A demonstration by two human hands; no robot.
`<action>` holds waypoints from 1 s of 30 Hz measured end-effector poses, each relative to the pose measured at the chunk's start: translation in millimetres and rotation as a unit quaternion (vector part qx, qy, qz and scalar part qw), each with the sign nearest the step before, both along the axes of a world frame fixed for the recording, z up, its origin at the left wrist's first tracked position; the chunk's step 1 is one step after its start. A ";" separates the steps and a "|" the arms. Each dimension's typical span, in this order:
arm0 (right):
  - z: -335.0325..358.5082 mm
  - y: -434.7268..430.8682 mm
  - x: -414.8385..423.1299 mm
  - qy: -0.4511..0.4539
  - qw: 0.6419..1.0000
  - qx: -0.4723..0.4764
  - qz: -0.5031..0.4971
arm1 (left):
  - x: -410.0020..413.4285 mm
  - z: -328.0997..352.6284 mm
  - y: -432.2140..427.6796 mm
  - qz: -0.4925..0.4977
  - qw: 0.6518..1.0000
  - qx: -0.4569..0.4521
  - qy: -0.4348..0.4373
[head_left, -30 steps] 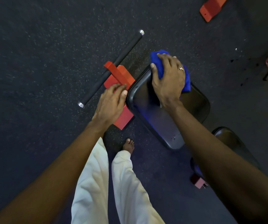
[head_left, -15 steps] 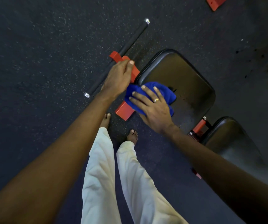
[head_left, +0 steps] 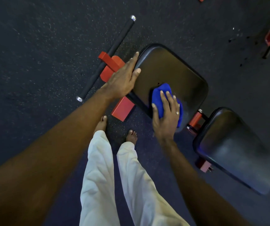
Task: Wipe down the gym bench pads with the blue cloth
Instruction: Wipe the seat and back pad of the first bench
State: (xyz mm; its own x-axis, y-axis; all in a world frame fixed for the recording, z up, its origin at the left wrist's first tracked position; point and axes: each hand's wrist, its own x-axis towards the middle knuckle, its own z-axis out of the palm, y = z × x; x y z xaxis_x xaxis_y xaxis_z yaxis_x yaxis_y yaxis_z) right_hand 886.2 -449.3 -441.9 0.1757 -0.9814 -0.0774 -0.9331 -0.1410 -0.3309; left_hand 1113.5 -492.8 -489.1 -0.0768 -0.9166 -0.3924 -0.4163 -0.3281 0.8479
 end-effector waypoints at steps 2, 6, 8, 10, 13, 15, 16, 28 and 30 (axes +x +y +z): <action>-0.5 -27.4 9.0 0.006 0.998 -0.009 0.055 | -2.8 3.7 -0.8 0.012 1.000 -0.006 -0.013; -4.4 -48.7 -23.4 -0.004 0.999 -0.026 0.040 | -21.7 16.4 -0.4 0.086 0.996 0.027 -0.002; -5.1 -37.6 -47.4 -0.050 0.991 -0.033 -0.117 | -27.9 21.2 0.8 0.110 0.993 0.053 -0.001; -5.5 -29.5 -49.0 -0.069 0.976 -0.044 -0.200 | -30.1 21.8 0.2 0.115 0.992 0.059 -0.011; -5.4 -31.8 -15.5 -0.004 0.990 -0.053 -0.129 | -31.9 19.6 1.3 0.116 0.992 0.041 -0.027; -3.9 -32.4 2.4 0.025 0.998 -0.034 -0.038 | -31.9 18.5 2.3 0.111 0.993 0.033 -0.028; -2.6 -36.0 2.2 0.023 0.999 -0.024 -0.003 | -30.9 18.4 2.4 0.106 0.993 0.035 -0.032; -4.5 -75.2 2.2 0.004 0.997 -0.055 0.051 | -34.0 20.6 -5.8 0.057 0.994 -0.011 -0.093; -3.2 -82.0 -5.2 0.033 0.993 -0.043 0.106 | -32.9 18.9 -7.1 0.050 0.993 -0.001 -0.103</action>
State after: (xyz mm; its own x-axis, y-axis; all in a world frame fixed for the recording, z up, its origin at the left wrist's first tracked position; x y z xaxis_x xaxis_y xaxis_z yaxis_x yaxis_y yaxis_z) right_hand 881.0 -531.3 -445.1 0.3762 -0.9264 -0.0139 -0.8987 -0.3612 -0.2489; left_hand 1080.5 -499.8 -470.1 0.0954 -0.9167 -0.3880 -0.5461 -0.3741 0.7495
